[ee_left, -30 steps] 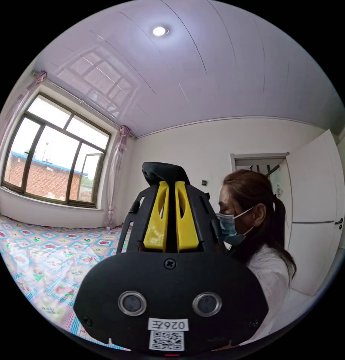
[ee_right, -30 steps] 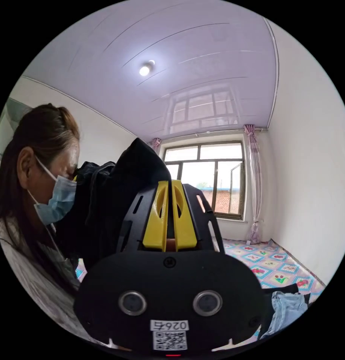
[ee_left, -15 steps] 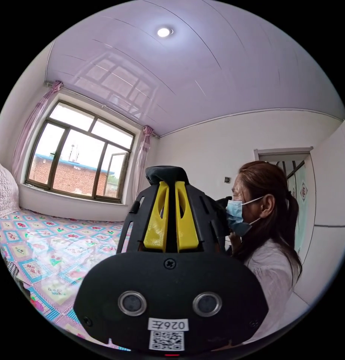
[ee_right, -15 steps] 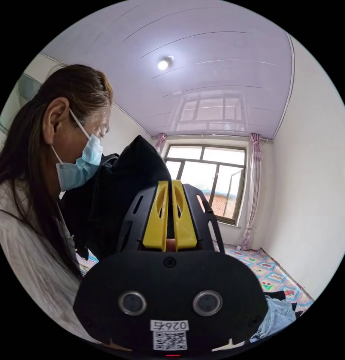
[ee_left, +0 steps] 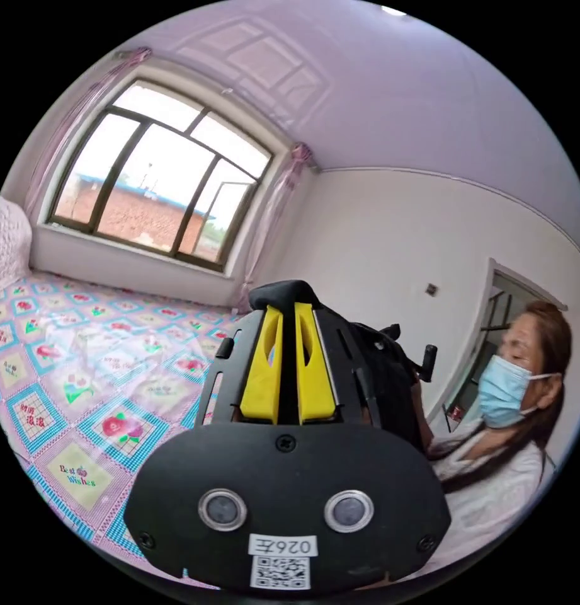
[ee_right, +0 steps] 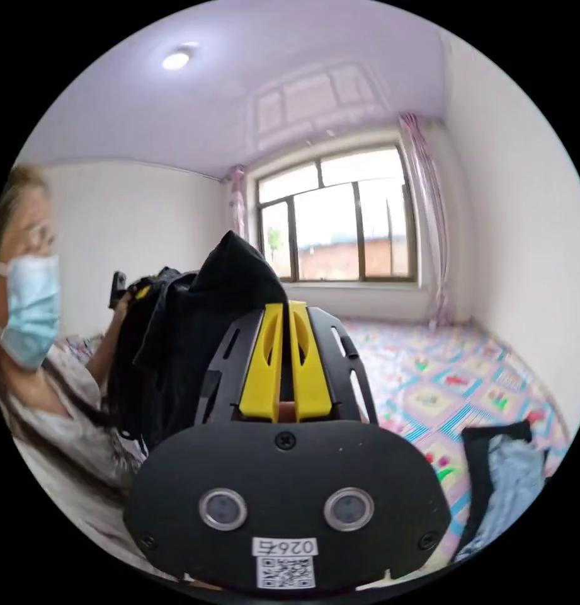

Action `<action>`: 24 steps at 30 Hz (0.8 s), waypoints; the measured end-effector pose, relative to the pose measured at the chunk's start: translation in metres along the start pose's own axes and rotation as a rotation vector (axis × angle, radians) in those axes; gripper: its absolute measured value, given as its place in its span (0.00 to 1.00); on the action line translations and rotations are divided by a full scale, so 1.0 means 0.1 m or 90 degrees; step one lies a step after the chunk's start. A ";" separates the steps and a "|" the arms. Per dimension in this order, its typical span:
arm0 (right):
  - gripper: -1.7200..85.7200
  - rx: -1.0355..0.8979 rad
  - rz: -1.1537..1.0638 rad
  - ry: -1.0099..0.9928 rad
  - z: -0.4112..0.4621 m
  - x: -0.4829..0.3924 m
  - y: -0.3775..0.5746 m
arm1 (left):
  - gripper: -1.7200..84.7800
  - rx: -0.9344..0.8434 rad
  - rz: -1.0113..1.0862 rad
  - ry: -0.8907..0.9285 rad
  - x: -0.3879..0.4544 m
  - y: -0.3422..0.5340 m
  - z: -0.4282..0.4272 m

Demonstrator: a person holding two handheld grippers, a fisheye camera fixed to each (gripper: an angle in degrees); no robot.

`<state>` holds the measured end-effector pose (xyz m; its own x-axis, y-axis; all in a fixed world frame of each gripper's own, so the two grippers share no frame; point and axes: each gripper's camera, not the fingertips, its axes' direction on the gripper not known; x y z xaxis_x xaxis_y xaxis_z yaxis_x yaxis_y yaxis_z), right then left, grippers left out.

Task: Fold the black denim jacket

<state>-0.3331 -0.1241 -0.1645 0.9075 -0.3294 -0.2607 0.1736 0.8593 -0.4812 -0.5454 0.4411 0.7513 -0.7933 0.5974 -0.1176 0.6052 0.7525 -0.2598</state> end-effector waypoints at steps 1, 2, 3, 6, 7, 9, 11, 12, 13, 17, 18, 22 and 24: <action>0.01 -0.023 0.040 -0.014 0.33 0.25 0.06 | 0.07 -0.036 -0.031 -0.038 -0.51 -0.06 0.43; 0.01 -0.076 0.116 -0.034 1.06 0.74 0.25 | 0.07 -0.090 -0.081 -0.075 -1.08 -0.06 0.86; 0.01 -0.156 0.179 -0.038 1.83 1.20 0.53 | 0.07 -0.121 -0.117 -0.090 -1.39 -0.03 1.06; 0.01 -0.302 0.264 0.064 3.12 1.87 1.40 | 0.04 -0.208 -0.357 -0.147 -2.62 0.45 1.62; 0.01 -0.315 0.261 0.079 3.23 1.90 1.54 | 0.02 -0.151 -0.389 -0.135 -2.77 0.65 1.59; 0.01 -0.296 0.230 0.092 3.32 1.87 1.97 | 0.01 -0.114 -0.409 -0.068 -2.93 0.88 1.58; 0.01 -0.303 0.201 0.082 3.32 1.80 2.24 | 0.01 -0.194 -0.394 -0.053 -3.00 1.08 1.63; 0.01 -0.316 0.191 0.072 3.30 1.75 2.45 | 0.01 -0.218 -0.384 -0.057 -2.98 1.12 1.64; 0.01 -0.322 0.188 0.064 3.29 1.71 2.56 | 0.01 -0.265 -0.358 -0.054 -2.90 1.21 1.66; 0.04 -0.384 0.183 0.026 3.20 1.29 3.56 | 0.02 -0.421 -0.276 -0.092 -2.50 1.64 1.73; 0.04 -0.404 0.190 0.017 3.19 1.14 3.87 | 0.02 -0.436 -0.262 -0.104 -2.44 1.70 1.73; 0.07 -0.448 0.212 -0.048 3.28 0.59 4.66 | 0.10 -0.548 -0.153 -0.145 -2.03 2.04 1.85; 0.11 -0.453 0.174 -0.071 3.39 0.14 4.95 | 0.15 -0.576 -0.135 -0.137 -1.93 2.11 1.89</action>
<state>-0.1053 0.4289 -0.1224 0.9225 -0.0672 -0.3802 -0.3163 0.4334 -0.8439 -0.2773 0.4322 0.5377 -0.8330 0.4284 -0.3501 0.1982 0.8219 0.5341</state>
